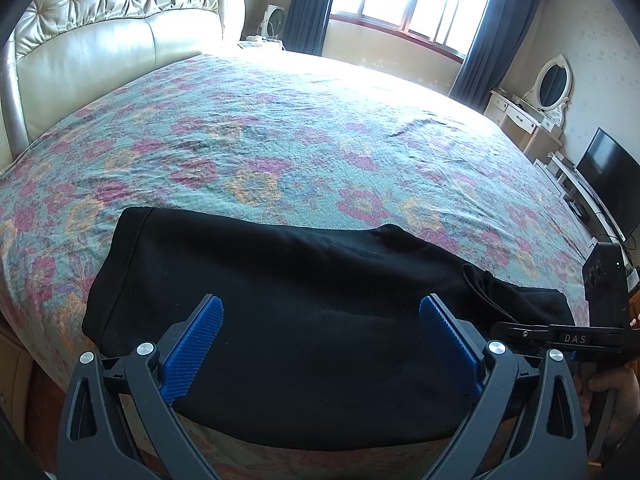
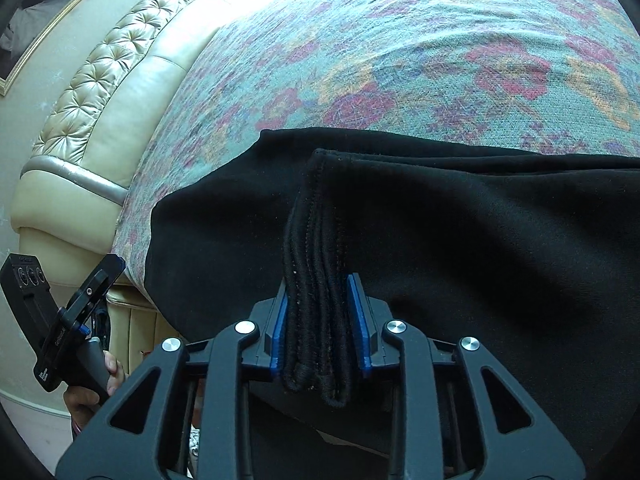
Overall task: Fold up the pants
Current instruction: 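Grasp the folded pants edge with the left gripper and lift it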
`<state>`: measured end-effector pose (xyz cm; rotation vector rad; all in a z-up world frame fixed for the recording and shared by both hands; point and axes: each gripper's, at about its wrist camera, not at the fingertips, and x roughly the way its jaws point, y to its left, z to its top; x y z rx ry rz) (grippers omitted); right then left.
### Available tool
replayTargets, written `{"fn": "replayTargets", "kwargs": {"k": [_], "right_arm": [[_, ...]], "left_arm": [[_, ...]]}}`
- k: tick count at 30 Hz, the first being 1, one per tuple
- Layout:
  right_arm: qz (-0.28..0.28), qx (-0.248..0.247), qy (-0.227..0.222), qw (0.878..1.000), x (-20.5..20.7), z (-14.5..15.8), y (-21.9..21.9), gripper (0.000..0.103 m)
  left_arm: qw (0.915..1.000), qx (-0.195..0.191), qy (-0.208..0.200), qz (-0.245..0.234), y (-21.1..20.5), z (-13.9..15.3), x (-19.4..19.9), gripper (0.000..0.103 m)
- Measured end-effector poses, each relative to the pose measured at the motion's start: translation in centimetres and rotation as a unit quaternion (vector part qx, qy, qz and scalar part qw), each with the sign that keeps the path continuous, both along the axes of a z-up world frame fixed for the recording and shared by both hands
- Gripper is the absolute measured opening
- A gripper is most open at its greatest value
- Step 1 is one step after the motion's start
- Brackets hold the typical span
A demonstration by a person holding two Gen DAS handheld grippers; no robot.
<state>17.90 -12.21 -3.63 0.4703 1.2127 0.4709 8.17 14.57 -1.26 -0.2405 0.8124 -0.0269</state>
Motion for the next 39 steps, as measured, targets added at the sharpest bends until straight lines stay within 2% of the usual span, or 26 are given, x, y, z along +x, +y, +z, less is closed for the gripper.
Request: {"fn": "replayTargets", "kwargs": {"k": [4, 9, 13, 16, 17, 22, 24, 29, 31, 35, 39], "right_arm": [[0.002, 0.008, 0.008, 1.0, -0.1, -0.7, 0.8, 0.038], [0.007, 0.033, 0.01, 0.999, -0.2, -1.2, 1.5, 0.052], [0.007, 0.055, 0.014, 0.998, -0.7, -1.2, 1.5, 0.052], [0.008, 0.102, 0.026, 0.994, -0.9, -1.8, 1.7, 0.06], [0.013, 0.111, 0.025, 0.993, -0.9, -2.0, 1.9, 0.063], [0.03, 0.145, 0.006, 0.989, -0.8, -1.7, 1.9, 0.064], [0.03, 0.163, 0.004, 0.986, -1.1, -1.3, 1.6, 0.064], [0.069, 0.134, -0.03, 0.988, -3.3, 0.9, 1.7, 0.064], [0.079, 0.134, -0.037, 0.987, -4.4, 1.3, 1.8, 0.064], [0.091, 0.142, -0.035, 0.985, -6.4, 1.5, 2.4, 0.064], [0.105, 0.143, -0.022, 0.984, -7.8, 1.3, 3.6, 0.064]], "left_arm": [[1.0, 0.003, 0.004, -0.003, -0.2, -0.3, 0.0, 0.098], [0.9999, 0.005, 0.009, -0.004, -0.3, -0.8, 0.1, 0.098], [0.9999, 0.004, 0.012, -0.002, 0.0, -1.0, 0.2, 0.098], [0.9999, 0.0, 0.011, 0.002, 0.4, -1.1, 0.2, 0.098], [0.9999, -0.005, 0.011, 0.003, 0.6, -1.2, 0.2, 0.098], [0.9996, -0.024, 0.01, 0.009, 2.3, -1.2, -0.1, 0.098], [0.9993, -0.037, 0.008, 0.007, 3.7, -1.1, -0.3, 0.098], [0.9983, -0.057, -0.005, -0.005, 9.5, -0.8, -0.7, 0.098], [0.9965, -0.081, -0.01, -0.016, 12.8, -1.0, -0.6, 0.098], [0.9893, -0.142, 0.027, -0.02, 19.2, -3.2, 0.7, 0.098], [0.9733, -0.215, 0.079, -0.011, 23.8, -7.0, 2.6, 0.098]]}}
